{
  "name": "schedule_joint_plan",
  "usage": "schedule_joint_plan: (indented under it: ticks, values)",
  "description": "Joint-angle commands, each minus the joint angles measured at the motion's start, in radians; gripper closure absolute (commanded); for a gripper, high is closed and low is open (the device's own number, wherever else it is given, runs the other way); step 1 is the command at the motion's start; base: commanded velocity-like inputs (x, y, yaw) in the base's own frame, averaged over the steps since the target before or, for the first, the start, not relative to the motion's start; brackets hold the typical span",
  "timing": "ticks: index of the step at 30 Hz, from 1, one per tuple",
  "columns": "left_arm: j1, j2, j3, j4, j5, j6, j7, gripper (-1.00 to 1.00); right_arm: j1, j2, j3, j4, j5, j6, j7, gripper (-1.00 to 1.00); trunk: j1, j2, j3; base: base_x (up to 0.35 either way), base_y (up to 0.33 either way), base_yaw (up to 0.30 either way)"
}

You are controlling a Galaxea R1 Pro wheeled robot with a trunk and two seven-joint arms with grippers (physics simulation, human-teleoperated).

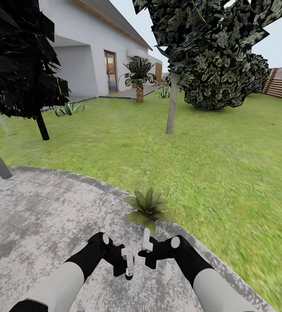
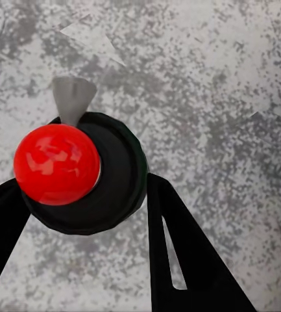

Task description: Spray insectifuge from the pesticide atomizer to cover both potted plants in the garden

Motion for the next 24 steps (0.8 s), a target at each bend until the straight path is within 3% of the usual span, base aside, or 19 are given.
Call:
schedule_joint_plan:
  ticks: [1,14,18,24]
  values:
    - [0.000,-0.001,-0.001,-0.002,-0.001,0.009,-0.005,1.00,0.000,0.000,-0.001,-0.001,0.011,-0.008,0.001,1.00,0.000,0.000,-0.001,0.000,0.000,0.000]
    - [-0.006,-0.016,0.000,-0.006,-0.001,0.009,-0.005,1.00,0.000,0.000,-0.001,-0.001,0.011,-0.008,0.001,1.00,0.000,0.000,-0.001,0.000,0.000,0.000]
    - [-0.006,-0.015,-0.001,-0.002,0.053,0.002,-0.006,1.00,0.000,0.000,-0.001,-0.001,0.011,-0.008,0.001,1.00,0.000,0.000,-0.001,0.000,0.000,0.000]
    - [-0.006,-0.015,-0.002,0.004,0.059,0.000,-0.006,1.00,0.000,0.000,-0.001,-0.001,0.011,-0.008,0.001,1.00,0.000,0.000,-0.001,0.000,0.000,0.000]
